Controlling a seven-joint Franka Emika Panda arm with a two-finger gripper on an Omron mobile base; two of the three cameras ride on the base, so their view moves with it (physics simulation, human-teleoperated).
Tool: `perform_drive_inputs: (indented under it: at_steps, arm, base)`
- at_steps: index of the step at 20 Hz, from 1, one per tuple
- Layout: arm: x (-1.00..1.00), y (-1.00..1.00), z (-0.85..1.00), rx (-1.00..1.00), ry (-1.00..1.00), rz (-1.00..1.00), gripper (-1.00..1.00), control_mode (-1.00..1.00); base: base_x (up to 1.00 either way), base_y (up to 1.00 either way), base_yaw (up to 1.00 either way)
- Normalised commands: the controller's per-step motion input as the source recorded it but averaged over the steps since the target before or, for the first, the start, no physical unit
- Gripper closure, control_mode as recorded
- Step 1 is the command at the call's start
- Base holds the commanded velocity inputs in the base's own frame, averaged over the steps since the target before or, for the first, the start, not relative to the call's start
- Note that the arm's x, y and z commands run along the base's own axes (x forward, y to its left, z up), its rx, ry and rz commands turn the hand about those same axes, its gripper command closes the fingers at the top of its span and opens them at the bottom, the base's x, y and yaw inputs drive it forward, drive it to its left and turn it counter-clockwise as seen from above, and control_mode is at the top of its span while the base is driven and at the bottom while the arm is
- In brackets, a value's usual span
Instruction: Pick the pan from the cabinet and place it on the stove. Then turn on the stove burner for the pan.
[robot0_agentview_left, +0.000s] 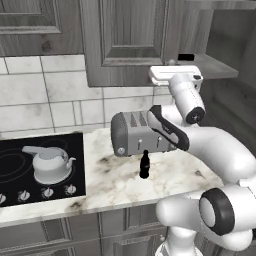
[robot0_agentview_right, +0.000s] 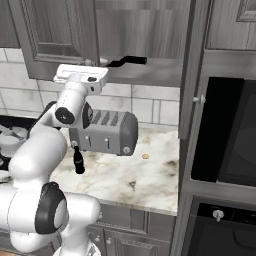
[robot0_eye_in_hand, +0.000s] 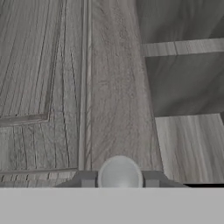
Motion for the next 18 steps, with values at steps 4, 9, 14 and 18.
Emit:
perform_drive_inputs:
  at_steps: [4, 9, 14, 18]
  arm:
    - [-0.94, 0.39, 0.09, -0.02, -0.04, 0.0, 1.0, -1.0]
    - [-0.95, 0.5, 0.08, -0.04, -0.03, 0.0, 1.0, -1.0]
    - [-0.84, 0.64, 0.01, -0.07, 0.0, 0.0, 1.0, -1.0]
    - [-0.75, 0.43, 0.0, -0.02, -0.04, 0.01, -1.0, -1.0]
  base:
    - [0.0, 0.0, 0.0]
    - [0.0, 0.0, 0.0]
    - [0.0, 0.0, 0.0]
    - [0.0, 0.0, 0.0]
